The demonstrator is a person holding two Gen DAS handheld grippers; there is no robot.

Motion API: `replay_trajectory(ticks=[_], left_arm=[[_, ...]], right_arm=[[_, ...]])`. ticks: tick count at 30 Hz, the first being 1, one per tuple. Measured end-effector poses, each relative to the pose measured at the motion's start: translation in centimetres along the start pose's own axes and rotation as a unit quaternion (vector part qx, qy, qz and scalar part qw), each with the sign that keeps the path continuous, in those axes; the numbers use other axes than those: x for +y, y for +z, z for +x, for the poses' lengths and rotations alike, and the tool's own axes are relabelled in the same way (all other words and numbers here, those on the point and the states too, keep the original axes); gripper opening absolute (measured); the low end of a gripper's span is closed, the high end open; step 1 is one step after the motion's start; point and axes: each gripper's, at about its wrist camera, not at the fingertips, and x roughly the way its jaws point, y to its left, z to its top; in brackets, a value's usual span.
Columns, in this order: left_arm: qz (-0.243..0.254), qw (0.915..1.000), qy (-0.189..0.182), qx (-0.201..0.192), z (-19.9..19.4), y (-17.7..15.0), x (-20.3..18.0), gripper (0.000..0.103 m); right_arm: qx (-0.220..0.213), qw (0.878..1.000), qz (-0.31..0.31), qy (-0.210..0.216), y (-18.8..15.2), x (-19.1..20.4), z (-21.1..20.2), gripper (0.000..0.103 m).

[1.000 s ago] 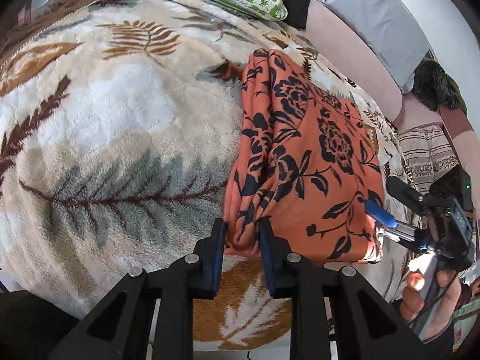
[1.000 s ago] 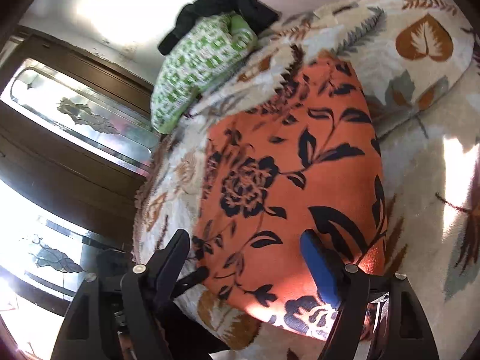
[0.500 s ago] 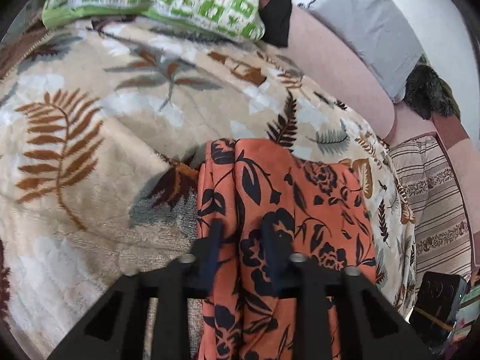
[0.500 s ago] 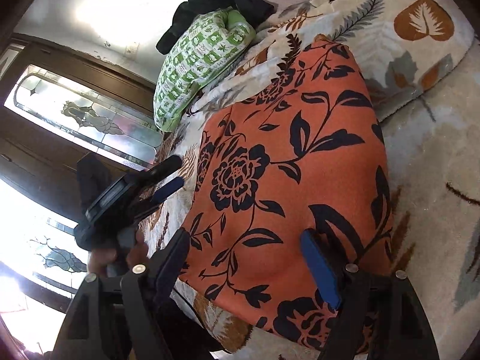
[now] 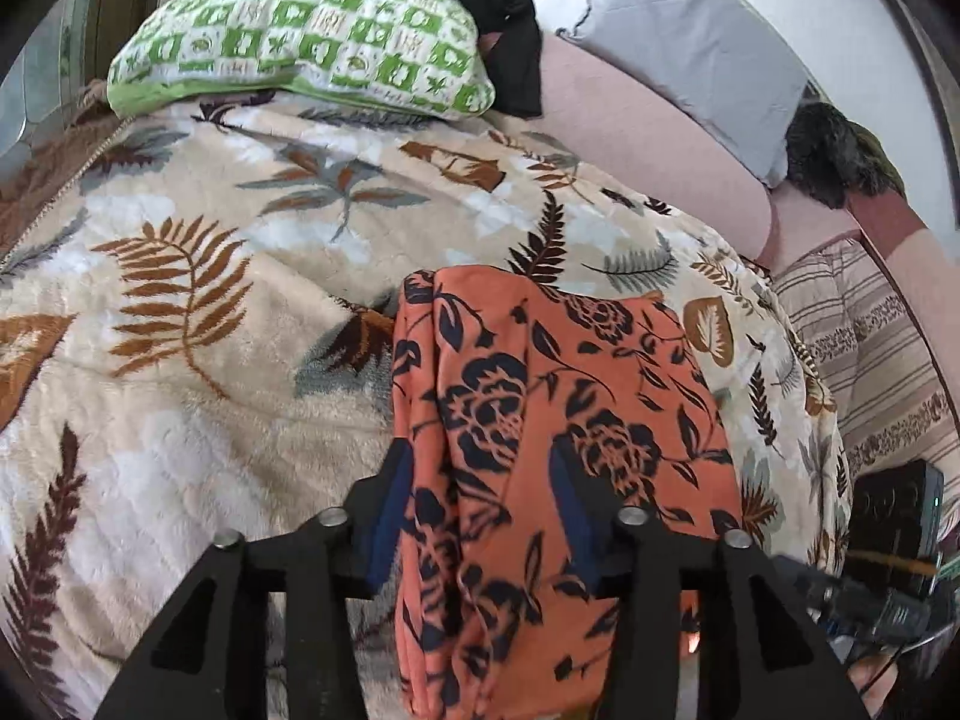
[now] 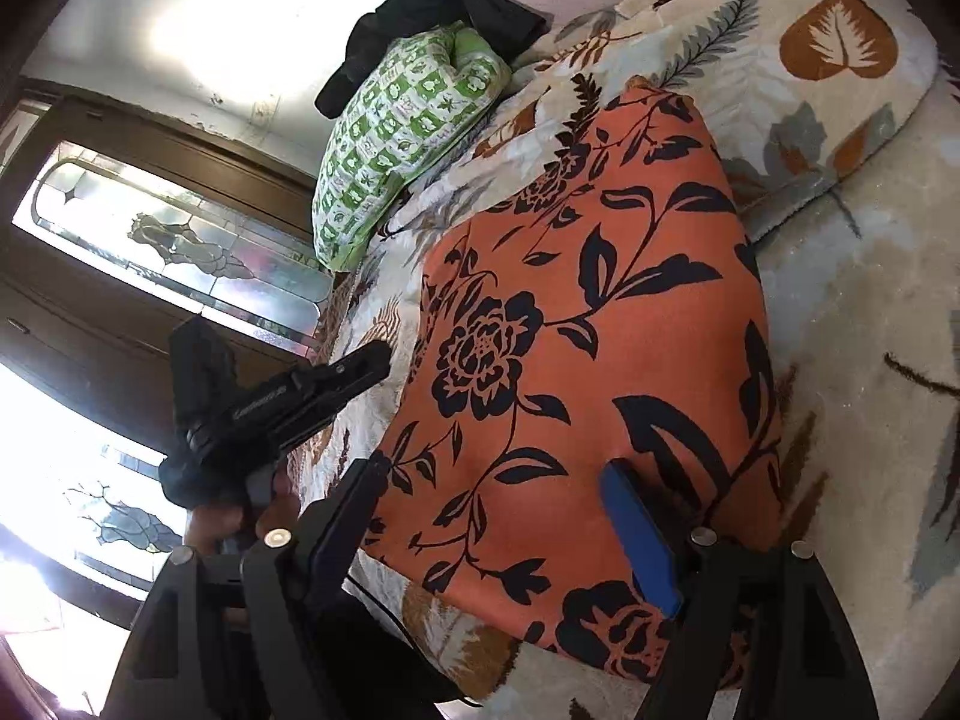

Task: Fold small clothes

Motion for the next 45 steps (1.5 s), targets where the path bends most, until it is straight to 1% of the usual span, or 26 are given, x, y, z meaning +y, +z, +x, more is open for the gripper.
replay_trajectory(ticks=[2,3,5,6,7,9,11,12,14,15,16,18,19,20,22,25,27,29,32,35,36,38,40,41,43,45], left_arm=[[0.004,0.9999,0.006,-0.009,-1.3,-2.1,-0.5,0.059],[0.009,0.9998,0.016,-0.002,-1.0,-3.0,-0.6,0.059],[0.012,0.9975,0.057,0.041,1.4,-4.6,-0.1,0.059],[0.008,0.9955,0.068,0.066,2.8,-5.2,0.4,0.059],[-0.002,0.9955,0.058,0.075,3.2,-5.7,1.0,0.059],[-0.011,0.9969,0.055,0.055,1.7,-5.5,0.8,0.059],[-0.007,0.9988,0.044,0.021,-0.4,-5.3,0.2,0.059],[0.000,0.9992,0.039,0.010,-1.3,-5.3,-0.3,0.059],[0.008,0.9996,0.026,0.002,-2.1,-5.8,-0.7,0.062],[0.010,0.9996,0.026,0.004,-2.0,-6.2,-0.7,0.062],[0.014,0.9989,0.041,0.017,-1.3,-6.7,-0.6,0.062],[0.006,0.9940,0.083,0.071,1.6,-7.8,0.2,0.063],[-0.007,0.9945,0.074,0.074,2.0,-8.3,0.9,0.063],[-0.011,0.9958,0.066,0.061,1.4,-8.3,1.0,0.063],[-0.011,0.9969,0.065,0.043,-0.1,-7.7,0.6,0.063],[0.012,0.9986,0.052,0.006,-2.0,-6.3,-0.6,0.063],[0.021,0.9987,0.047,-0.001,-2.4,-5.2,-1.5,0.064],[0.031,0.9986,0.043,-0.007,-2.2,-4.3,-2.6,0.064],[0.045,0.9983,0.037,-0.004,-1.1,-2.6,-4.2,0.064],[0.063,0.9970,0.044,-0.001,0.3,-1.9,-5.7,0.064],[0.069,0.9964,0.050,0.001,0.9,-1.8,-6.1,0.067],[0.082,0.9938,0.075,0.010,2.9,-1.9,-6.4,0.073],[0.090,0.9896,0.105,0.037,5.2,-2.5,-5.8,0.073],[0.093,0.9879,0.114,0.050,6.0,-2.9,-5.5,0.073],[0.092,0.9892,0.108,0.037,5.8,-3.3,-5.1,0.074],[0.085,0.9900,0.105,0.041,5.3,-3.2,-5.1,0.074]], right_arm=[[-0.011,1.000,-0.002,0.008,-0.4,0.5,-0.9,0.080],[-0.013,1.000,0.000,0.012,-0.6,0.6,-1.1,0.080],[-0.014,1.000,0.017,0.011,-0.9,0.0,-1.3,0.080],[-0.011,0.999,0.030,0.007,-1.0,-0.6,-1.0,0.080],[-0.003,0.999,0.044,0.001,-1.0,-1.2,-0.6,0.080],[0.006,0.998,0.068,0.008,-1.1,-1.7,-0.6,0.080],[-0.012,0.999,0.049,0.021,-1.2,-0.7,-1.9,0.080],[-0.020,0.999,0.036,0.020,-1.2,-0.2,-2.6,0.080],[-0.034,0.999,0.026,0.017,-1.4,0.2,-4.0,0.080],[-0.045,0.998,0.024,0.021,-1.5,0.1,-4.8,0.080],[-0.055,0.998,0.028,0.025,-1.8,-0.2,-5.6,0.081],[-0.065,0.997,0.040,0.028,-2.3,-1.4,-6.4,0.082],[-0.066,0.996,0.049,0.024,-2.6,-2.2,-6.5,0.082],[-0.064,0.996,0.060,0.019,-2.9,-2.9,-6.6,0.082],[-0.061,0.995,0.081,0.020,-3.3,-4.2,-6.7,0.082],[-0.085,0.993,0.083,0.023,-3.0,-4.9,-7.7,0.082],[-0.092,0.992,0.085,0.030,-2.6,-5.3,-8.1,0.082],[-0.093,0.991,0.087,0.028,-2.3,-5.6,-8.0,0.082],[-0.086,0.991,0.095,0.026,-2.5,-6.5,-7.3,0.082],[-0.083,0.991,0.104,0.026,-2.9,-7.3,-7.0,0.082],[-0.084,0.990,0.106,0.027,-2.9,-7.6,-7.0,0.082],[-0.088,0.989,0.112,0.030,-2.8,-8.1,-7.2,0.082],[-0.089,0.989,0.117,0.032,-2.7,-8.5,-7.2,0.082],[-0.089,0.988,0.119,0.033,-2.7,-8.7,-7.2,0.082],[-0.087,0.988,0.122,0.035,-2.7,-9.0,-7.1,0.082],[-0.087,0.988,0.122,0.036,-2.8,-9.2,-7.1,0.082]])
